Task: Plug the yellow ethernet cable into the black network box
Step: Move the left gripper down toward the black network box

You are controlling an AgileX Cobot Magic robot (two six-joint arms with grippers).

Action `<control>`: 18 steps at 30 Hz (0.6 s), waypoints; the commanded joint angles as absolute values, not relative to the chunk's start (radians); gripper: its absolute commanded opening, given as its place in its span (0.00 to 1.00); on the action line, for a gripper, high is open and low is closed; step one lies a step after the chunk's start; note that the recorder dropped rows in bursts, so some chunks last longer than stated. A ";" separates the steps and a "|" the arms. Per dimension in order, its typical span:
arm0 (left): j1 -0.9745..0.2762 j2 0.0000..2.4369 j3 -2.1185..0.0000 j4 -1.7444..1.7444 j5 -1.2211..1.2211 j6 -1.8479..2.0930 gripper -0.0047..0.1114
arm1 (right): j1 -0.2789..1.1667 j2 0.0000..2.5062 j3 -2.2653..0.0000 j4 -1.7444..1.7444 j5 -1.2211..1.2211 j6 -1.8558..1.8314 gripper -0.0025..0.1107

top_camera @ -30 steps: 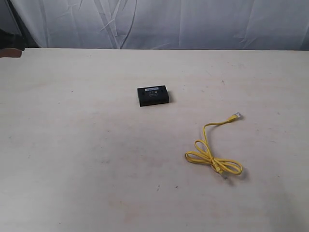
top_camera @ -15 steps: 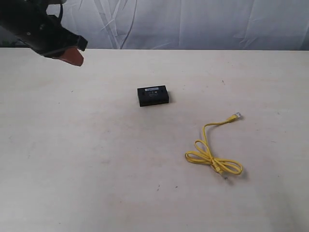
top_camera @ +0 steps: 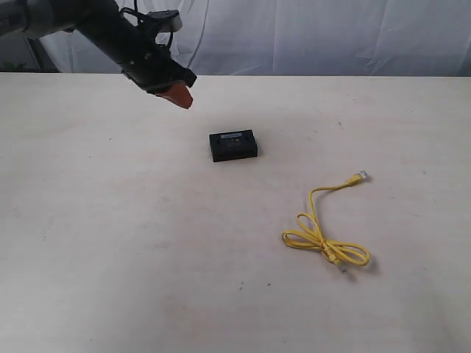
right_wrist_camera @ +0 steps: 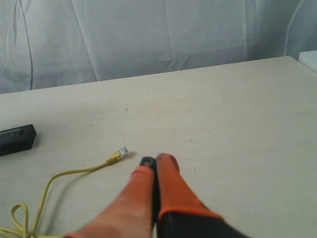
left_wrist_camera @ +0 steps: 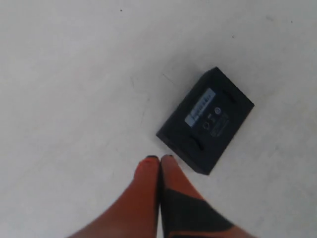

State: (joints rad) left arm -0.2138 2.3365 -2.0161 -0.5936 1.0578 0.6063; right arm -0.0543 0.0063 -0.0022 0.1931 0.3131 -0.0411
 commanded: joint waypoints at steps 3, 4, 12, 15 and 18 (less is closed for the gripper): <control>-0.221 2.467 -2.178 -0.664 1.065 0.668 0.04 | -0.059 0.000 0.000 0.193 0.304 -0.044 0.01; -0.221 2.479 -2.194 -0.674 1.065 0.684 0.04 | -0.059 0.000 0.000 0.193 0.304 -0.044 0.01; -0.221 2.566 -2.282 -0.745 1.079 0.835 0.04 | -0.059 0.000 0.000 0.193 0.304 -0.044 0.01; -0.225 2.586 -2.286 -0.779 1.075 0.869 0.04 | -0.059 0.000 0.000 0.193 0.304 -0.044 0.01; -0.233 2.607 -2.286 -0.769 1.069 0.875 0.04 | -0.059 0.000 0.000 0.193 0.304 -0.044 0.01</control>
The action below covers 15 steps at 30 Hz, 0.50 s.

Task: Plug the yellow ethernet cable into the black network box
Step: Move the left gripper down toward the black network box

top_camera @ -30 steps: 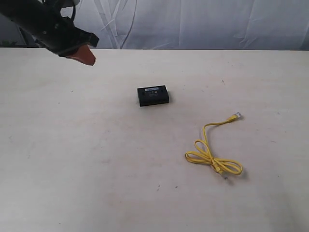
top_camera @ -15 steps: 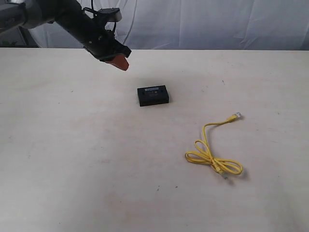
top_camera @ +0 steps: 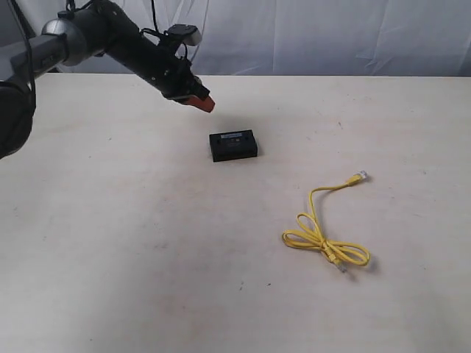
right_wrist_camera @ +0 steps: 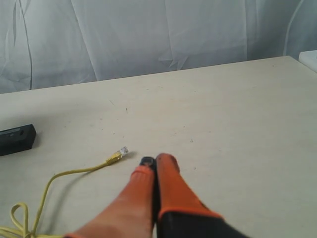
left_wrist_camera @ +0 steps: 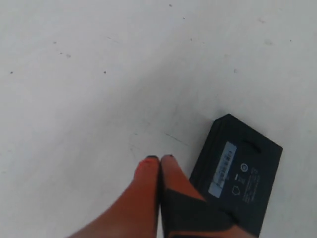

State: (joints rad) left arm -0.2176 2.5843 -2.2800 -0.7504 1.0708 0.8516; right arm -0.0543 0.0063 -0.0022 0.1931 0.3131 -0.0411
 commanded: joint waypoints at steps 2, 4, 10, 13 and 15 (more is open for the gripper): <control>-0.242 2.614 -2.286 -0.769 1.058 0.875 0.04 | -0.059 0.000 0.000 0.193 0.304 -0.044 0.01; -0.247 2.617 -2.286 -0.771 1.050 0.877 0.04 | -0.059 0.000 0.000 0.193 0.304 -0.044 0.01; -0.260 2.619 -2.286 -0.749 1.006 0.877 0.04 | -0.059 0.000 0.000 0.193 0.304 -0.044 0.01; -0.261 2.629 -2.286 -0.739 1.010 0.877 0.04 | -0.059 0.000 0.000 0.193 0.304 -0.044 0.01; -0.261 2.639 -2.286 -0.735 1.015 0.877 0.04 | -0.059 0.000 0.000 0.193 0.304 -0.044 0.01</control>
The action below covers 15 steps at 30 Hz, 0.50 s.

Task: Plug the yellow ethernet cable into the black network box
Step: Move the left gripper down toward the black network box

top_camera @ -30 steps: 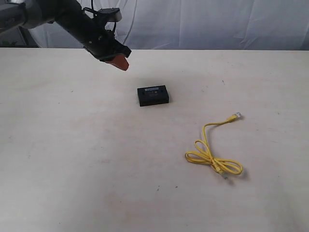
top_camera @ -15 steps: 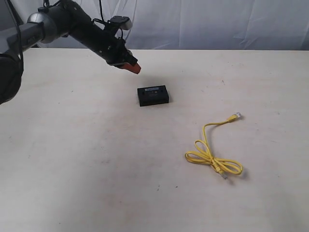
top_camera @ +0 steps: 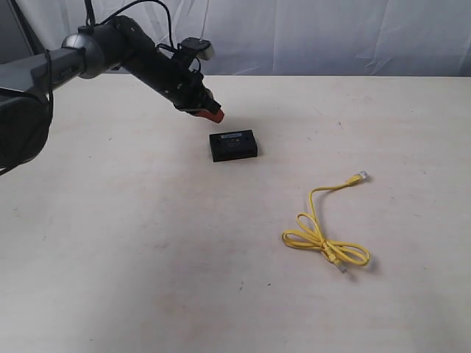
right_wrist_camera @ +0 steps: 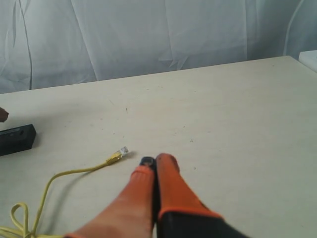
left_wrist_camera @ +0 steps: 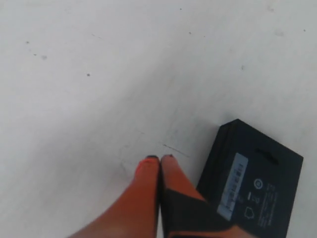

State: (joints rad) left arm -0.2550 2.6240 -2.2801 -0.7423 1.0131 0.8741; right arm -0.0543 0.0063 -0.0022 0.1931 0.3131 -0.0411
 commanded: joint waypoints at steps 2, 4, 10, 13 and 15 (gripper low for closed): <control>-0.261 2.649 -2.286 -0.741 1.016 0.877 0.04 | -0.059 0.000 0.000 0.193 0.304 -0.044 0.01; -0.262 2.656 -2.286 -0.745 1.009 0.877 0.04 | -0.059 0.000 0.000 0.193 0.304 -0.044 0.01; -0.262 2.679 -2.286 -0.747 0.989 0.875 0.04 | -0.059 0.000 0.000 0.193 0.304 -0.044 0.01; -0.267 2.684 -2.286 -0.741 0.988 0.875 0.04 | -0.059 0.000 0.000 0.191 0.304 -0.044 0.01; -0.276 2.684 -2.286 -0.743 0.988 0.892 0.04 | -0.059 0.000 0.000 0.191 0.304 -0.044 0.01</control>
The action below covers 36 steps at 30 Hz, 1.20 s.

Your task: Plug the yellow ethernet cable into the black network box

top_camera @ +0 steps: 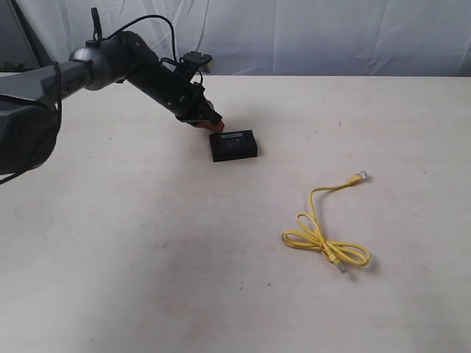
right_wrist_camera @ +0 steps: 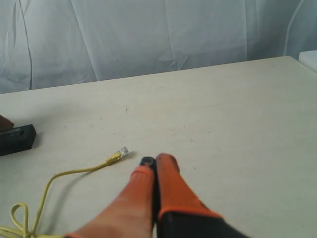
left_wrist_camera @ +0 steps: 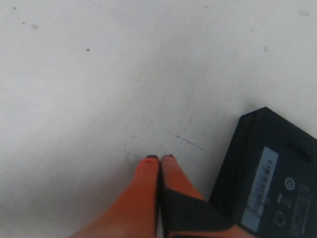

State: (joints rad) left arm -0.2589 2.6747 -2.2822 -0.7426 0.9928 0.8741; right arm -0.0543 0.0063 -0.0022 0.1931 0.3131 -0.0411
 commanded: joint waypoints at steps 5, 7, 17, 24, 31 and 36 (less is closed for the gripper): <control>-0.308 2.684 -2.286 -0.747 1.026 0.952 0.04 | -0.059 0.000 0.000 0.191 0.304 -0.044 0.01; -0.315 2.684 -2.286 -0.747 1.036 0.952 0.04 | -0.059 0.000 0.000 0.191 0.304 -0.044 0.01; -0.321 2.684 -2.286 -0.731 1.089 0.952 0.04 | -0.059 0.000 0.000 0.191 0.304 -0.044 0.01; -0.321 2.684 -2.286 -0.731 1.186 1.007 0.04 | -0.059 0.000 0.000 0.191 0.304 -0.044 0.01; -0.321 2.684 -2.286 -0.731 1.221 1.030 0.04 | -0.059 0.000 0.000 0.191 0.304 -0.044 0.01; -0.321 2.684 -2.286 -0.731 1.221 1.030 0.04 | -0.059 0.000 0.000 0.191 0.304 -0.044 0.01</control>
